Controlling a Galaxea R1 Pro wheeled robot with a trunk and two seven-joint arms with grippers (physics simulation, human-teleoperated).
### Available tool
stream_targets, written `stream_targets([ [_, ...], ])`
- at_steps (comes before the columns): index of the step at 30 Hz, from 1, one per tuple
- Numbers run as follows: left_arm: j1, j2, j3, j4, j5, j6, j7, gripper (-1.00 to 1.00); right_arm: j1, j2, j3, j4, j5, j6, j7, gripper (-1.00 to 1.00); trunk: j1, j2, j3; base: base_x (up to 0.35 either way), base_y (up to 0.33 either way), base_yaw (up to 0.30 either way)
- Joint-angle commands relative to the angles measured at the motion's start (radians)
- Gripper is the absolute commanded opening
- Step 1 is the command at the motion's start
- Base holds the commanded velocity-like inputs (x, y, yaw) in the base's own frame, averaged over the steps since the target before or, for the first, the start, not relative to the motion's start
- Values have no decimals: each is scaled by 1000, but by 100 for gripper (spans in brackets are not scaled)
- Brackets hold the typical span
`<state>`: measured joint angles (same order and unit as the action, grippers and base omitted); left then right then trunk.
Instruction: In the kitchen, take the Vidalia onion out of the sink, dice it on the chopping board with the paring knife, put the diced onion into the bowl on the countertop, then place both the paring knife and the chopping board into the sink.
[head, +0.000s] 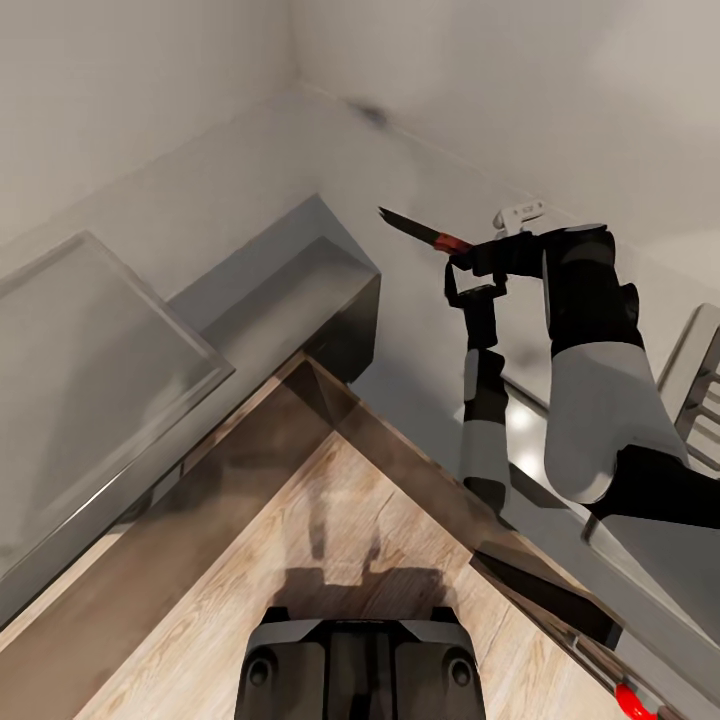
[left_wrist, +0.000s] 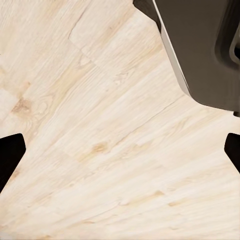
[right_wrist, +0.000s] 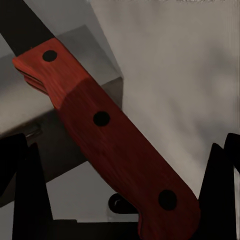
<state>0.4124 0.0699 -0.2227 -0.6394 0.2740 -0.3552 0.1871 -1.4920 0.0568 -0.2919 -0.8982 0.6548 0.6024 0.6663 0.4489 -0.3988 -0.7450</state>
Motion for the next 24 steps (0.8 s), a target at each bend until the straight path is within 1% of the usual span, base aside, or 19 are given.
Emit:
stream_targets([
  [1, 0, 1, -9, -2, 7, -2, 9, 100, -1, 1, -4, 62, 23, -2, 10, 100, 1, -1, -1, 0, 0, 0],
  [5, 0, 1, -8, -2, 7, -2, 9, 100, -1, 1, -4, 65, 23, -3, 10, 100, 1, -1, -1, 0, 0, 0],
  [6, 0, 1, -8, -2, 7, -2, 9, 100, -1, 1, -4, 65, 23, -3, 10, -100, 1, -1, -1, 0, 0, 0],
  [19, 0, 1, -8, -2, 7, -2, 9, 100, -1, 0, -6, 66, 25, -2, 9, -100, 1, -1, -1, 0, 0, 0],
  [24, 0, 2, -8, -2, 7, -2, 9, 100, -1, 0, -6, 65, 25, -1, 9, -100, 1, -1, 4, 0, 0, 0],
])
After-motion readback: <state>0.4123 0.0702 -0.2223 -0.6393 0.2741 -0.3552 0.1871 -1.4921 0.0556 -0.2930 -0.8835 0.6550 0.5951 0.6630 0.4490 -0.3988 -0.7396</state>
